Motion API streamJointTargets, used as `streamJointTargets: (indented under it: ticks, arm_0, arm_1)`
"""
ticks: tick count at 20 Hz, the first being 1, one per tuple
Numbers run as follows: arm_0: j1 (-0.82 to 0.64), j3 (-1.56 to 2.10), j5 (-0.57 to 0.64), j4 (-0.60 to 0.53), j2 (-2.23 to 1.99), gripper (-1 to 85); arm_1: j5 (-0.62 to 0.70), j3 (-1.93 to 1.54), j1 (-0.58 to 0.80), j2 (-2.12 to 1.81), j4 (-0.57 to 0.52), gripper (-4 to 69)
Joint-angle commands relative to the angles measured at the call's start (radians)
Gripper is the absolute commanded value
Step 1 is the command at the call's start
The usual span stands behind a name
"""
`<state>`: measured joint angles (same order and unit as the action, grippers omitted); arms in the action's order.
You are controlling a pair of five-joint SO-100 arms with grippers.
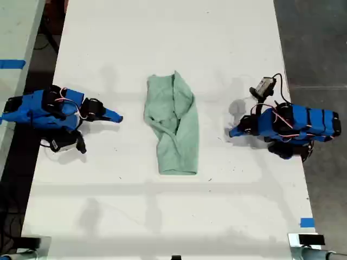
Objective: Fold t shirt
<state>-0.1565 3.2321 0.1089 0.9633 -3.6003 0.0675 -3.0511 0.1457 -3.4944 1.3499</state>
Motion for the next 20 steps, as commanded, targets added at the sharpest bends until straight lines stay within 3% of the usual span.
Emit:
streamJointTargets:
  ticks: [1, 10, 13, 17, 20]
  arm_0:
    - [-0.081, -0.005, -0.044, 0.08, -0.008, 0.0]
    - [-0.018, -0.008, -0.026, 0.028, -0.008, 0.0]
    - [0.029, -0.173, -0.158, 0.038, 0.043, 0.0]
    - [0.195, -0.782, -0.195, 0.012, 0.999, 0.4]
    - [0.316, -1.365, -0.201, 0.192, 1.582, 6.5]
  arm_1:
    - [0.041, -0.041, -0.035, -0.011, 0.009, -1.4]
    - [0.034, -0.041, -0.034, -0.011, 0.011, -1.4]
    - [0.034, 0.094, -0.026, 0.077, 0.017, -1.5]
    - [-0.091, 0.729, -0.123, 1.005, 0.037, -1.3]
    - [-0.097, 1.212, -0.236, 1.454, 0.114, 1.9]
